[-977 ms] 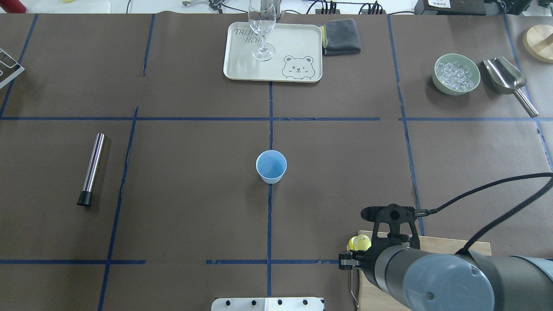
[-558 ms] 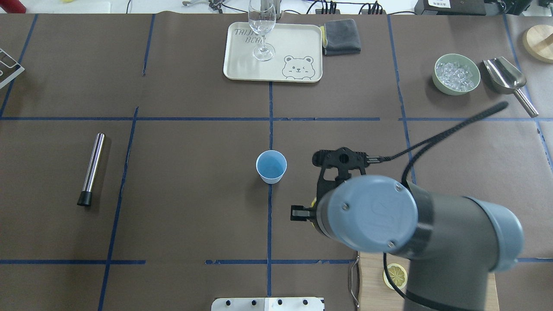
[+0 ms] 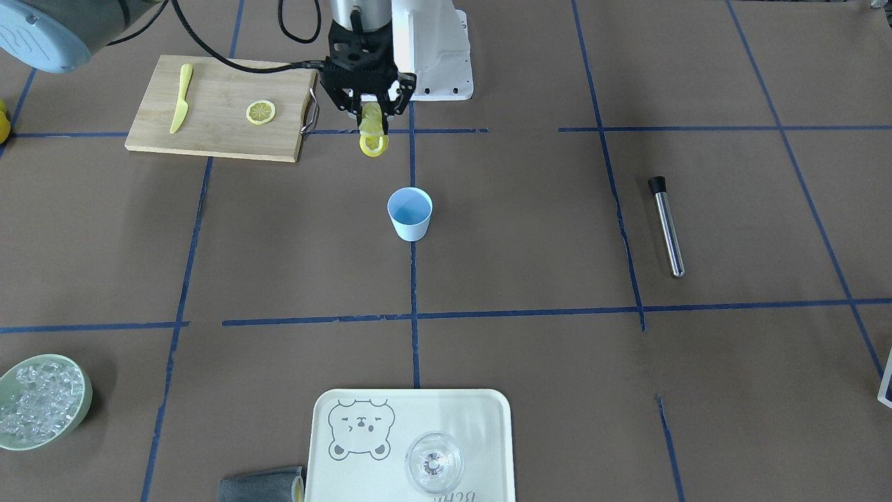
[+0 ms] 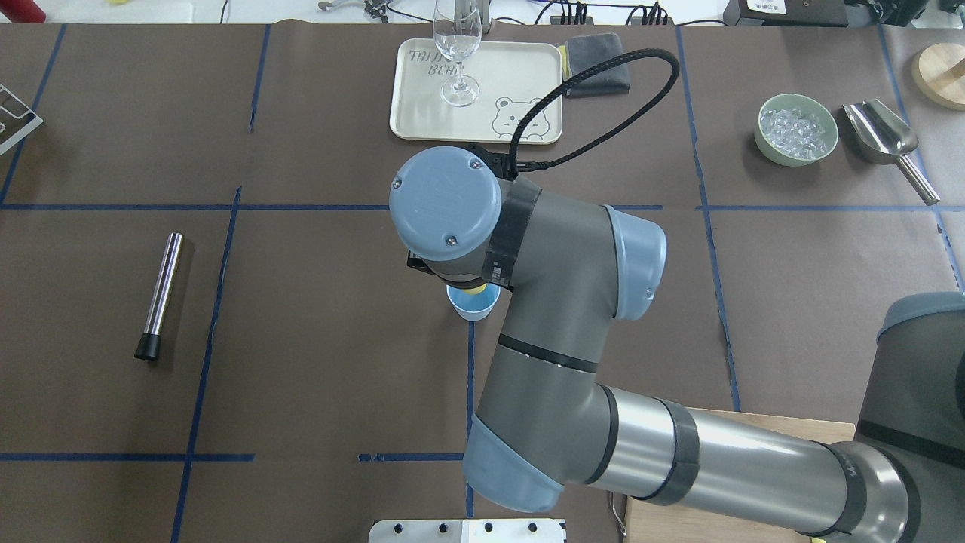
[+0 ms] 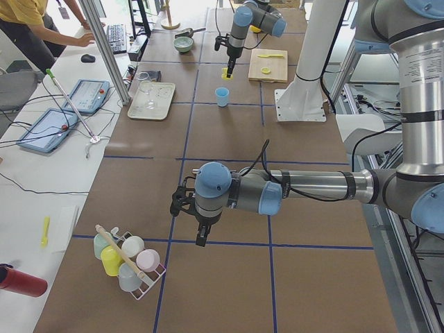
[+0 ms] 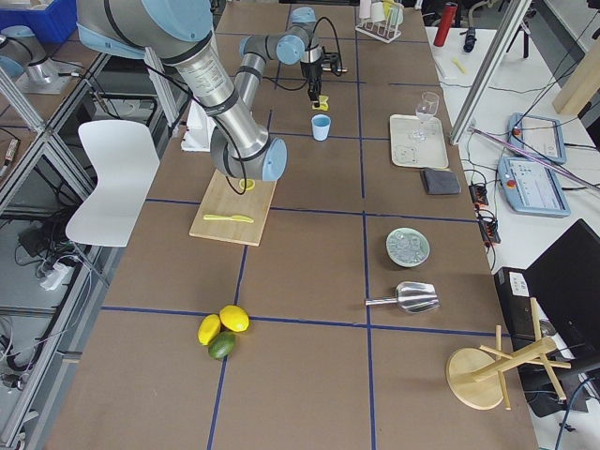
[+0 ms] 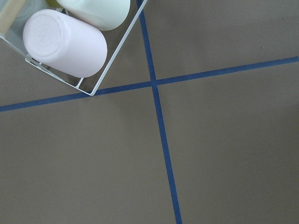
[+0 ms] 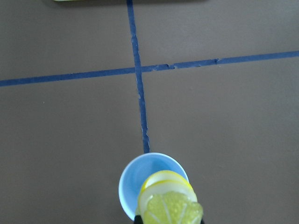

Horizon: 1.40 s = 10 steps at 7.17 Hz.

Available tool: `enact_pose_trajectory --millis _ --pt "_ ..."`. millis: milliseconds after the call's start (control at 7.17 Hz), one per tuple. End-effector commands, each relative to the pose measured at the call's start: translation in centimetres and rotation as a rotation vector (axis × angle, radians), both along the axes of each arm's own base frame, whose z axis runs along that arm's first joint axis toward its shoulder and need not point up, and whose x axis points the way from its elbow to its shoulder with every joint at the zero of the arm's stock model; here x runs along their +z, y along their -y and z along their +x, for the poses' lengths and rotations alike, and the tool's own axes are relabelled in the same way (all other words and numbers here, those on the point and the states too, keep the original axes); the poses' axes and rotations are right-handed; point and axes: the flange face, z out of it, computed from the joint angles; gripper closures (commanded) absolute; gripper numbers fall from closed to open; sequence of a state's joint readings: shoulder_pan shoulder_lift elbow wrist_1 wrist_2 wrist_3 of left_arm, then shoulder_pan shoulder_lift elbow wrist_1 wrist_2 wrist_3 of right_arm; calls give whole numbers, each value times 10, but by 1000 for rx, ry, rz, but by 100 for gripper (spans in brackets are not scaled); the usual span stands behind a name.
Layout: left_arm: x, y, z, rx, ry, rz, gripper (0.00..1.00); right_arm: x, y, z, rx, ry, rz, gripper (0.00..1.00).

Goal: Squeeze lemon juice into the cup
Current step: 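Carry the lemon slice with the right gripper over the blue cup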

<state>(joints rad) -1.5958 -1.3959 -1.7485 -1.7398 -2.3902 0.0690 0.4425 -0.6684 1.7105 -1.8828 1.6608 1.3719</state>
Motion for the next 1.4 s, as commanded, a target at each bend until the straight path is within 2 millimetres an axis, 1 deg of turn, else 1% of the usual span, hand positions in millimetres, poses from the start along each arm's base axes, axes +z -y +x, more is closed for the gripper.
enact_pose_trajectory --millis 0,140,279,558,698,837,977,1256 --pt "0 0 1 2 0 2 0 15 14 -21 -1 -20 -6 100" --pt "0 0 1 2 -1 2 0 24 12 -28 -9 -39 -16 100" --pt "0 0 2 4 -1 0 0 31 10 -29 -18 -49 -15 100" --pt "0 0 2 4 -1 0 0 30 1 -34 -32 -44 -11 97" --pt "1 0 2 4 -1 -1 0 30 -1 -36 -38 -44 -11 75" --pt "1 0 2 4 -1 -1 0 33 -5 -39 -57 -41 6 11" --pt "1 0 2 5 -1 -1 0 35 -6 -40 -60 -35 11 0" --pt "2 -1 2 5 -1 -5 0 32 -6 -38 -61 -30 14 0"
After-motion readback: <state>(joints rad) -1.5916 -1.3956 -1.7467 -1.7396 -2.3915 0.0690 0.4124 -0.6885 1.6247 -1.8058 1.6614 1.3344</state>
